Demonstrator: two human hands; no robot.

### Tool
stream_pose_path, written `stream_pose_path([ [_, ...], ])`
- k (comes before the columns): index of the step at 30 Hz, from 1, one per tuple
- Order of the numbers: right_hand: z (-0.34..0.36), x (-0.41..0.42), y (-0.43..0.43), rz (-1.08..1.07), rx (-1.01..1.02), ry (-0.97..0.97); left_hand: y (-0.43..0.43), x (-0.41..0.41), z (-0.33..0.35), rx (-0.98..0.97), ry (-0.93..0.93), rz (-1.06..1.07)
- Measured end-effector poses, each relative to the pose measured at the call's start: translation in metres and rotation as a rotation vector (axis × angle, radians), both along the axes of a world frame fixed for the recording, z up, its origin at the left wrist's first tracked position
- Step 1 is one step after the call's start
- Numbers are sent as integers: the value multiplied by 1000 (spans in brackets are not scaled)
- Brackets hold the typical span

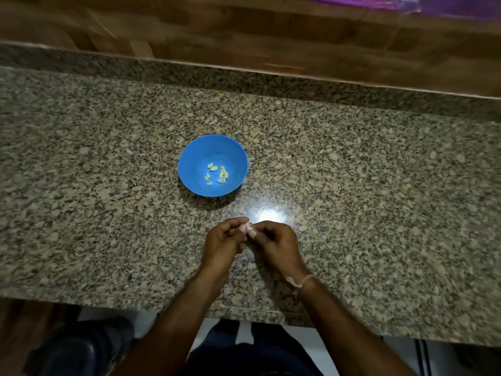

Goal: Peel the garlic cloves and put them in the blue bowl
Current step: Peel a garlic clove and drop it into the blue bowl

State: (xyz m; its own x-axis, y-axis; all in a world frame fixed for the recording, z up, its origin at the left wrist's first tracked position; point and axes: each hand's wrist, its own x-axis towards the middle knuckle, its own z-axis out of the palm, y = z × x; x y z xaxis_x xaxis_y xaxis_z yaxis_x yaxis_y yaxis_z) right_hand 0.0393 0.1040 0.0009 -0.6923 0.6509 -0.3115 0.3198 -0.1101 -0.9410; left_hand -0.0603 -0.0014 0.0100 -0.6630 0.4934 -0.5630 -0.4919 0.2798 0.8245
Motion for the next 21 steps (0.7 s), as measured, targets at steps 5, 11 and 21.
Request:
stream_pose_path([
  [5, 23, 18, 9, -33, -467, 123, 12, 18, 18, 189, -194, 45],
  [11, 36, 28, 18, -63, -421, 214, 23, 30, 31, 218, -247, 148],
  [21, 35, 31, 32, -32, -314, 213, 25, 43, 42, 256, -236, 143],
])
